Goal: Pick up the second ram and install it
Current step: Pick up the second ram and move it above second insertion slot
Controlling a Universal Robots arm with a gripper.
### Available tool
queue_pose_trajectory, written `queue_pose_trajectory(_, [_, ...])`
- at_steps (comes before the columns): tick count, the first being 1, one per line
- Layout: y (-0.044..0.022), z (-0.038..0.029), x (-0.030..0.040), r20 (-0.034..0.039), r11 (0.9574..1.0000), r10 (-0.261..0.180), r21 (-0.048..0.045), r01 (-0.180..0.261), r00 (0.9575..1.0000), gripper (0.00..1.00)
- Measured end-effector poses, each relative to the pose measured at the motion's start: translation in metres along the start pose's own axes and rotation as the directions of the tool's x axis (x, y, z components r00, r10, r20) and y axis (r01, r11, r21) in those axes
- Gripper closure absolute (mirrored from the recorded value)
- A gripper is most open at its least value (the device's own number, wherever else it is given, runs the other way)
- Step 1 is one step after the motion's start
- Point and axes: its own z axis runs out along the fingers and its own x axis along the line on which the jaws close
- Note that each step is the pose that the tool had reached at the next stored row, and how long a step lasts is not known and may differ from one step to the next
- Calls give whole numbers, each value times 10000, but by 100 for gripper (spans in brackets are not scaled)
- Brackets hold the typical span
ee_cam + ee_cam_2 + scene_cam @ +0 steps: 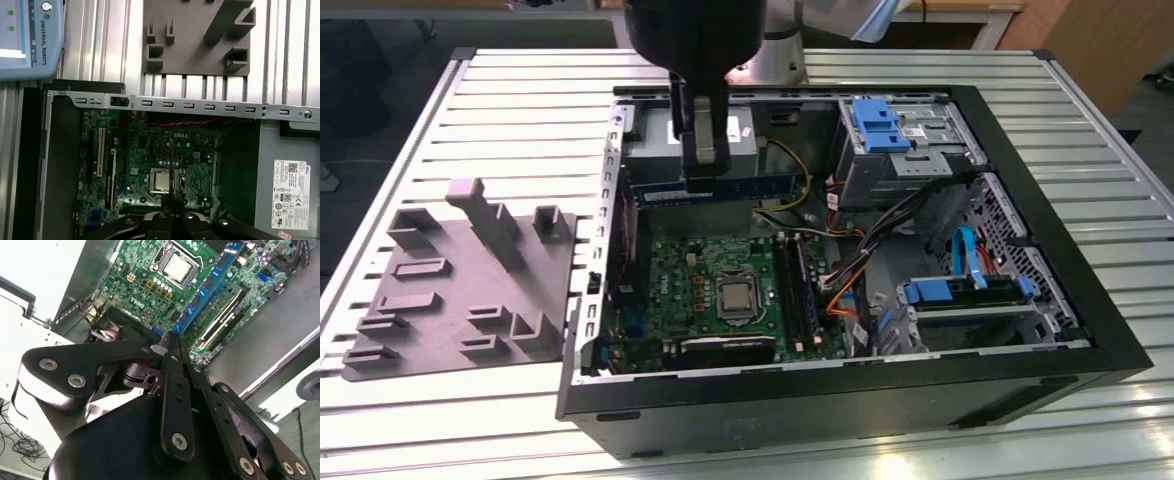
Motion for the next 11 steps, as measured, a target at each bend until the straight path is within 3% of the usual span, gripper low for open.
queue_pose_trajectory(11, [-140,2,5,0,10000,-1,0,1,10000,89])
